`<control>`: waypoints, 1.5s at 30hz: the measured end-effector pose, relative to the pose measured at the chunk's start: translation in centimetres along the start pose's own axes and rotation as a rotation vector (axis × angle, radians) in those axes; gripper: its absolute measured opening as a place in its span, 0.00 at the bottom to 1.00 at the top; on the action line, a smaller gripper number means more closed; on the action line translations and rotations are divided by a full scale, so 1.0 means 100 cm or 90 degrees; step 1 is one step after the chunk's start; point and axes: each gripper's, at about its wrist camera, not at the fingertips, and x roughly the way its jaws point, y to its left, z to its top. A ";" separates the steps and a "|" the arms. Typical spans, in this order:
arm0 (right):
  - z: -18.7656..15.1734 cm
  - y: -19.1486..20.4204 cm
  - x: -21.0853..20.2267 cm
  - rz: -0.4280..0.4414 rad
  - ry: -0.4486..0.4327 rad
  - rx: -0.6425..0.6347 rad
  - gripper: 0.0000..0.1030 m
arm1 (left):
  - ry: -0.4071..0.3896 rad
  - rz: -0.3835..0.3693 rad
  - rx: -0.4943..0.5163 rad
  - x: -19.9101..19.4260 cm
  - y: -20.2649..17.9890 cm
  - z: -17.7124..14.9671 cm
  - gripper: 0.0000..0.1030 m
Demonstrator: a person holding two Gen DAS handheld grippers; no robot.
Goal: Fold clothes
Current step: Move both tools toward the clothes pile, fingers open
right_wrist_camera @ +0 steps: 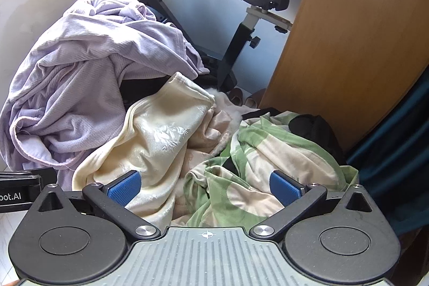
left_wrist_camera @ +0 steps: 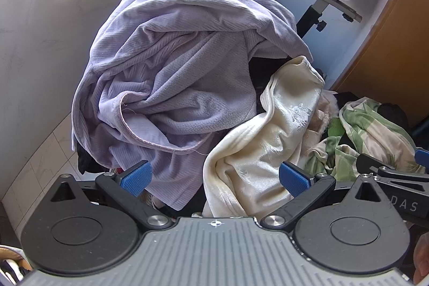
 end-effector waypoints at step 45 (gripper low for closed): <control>0.001 -0.010 0.004 0.015 0.029 0.028 0.99 | 0.013 0.012 0.015 0.005 -0.010 -0.005 1.00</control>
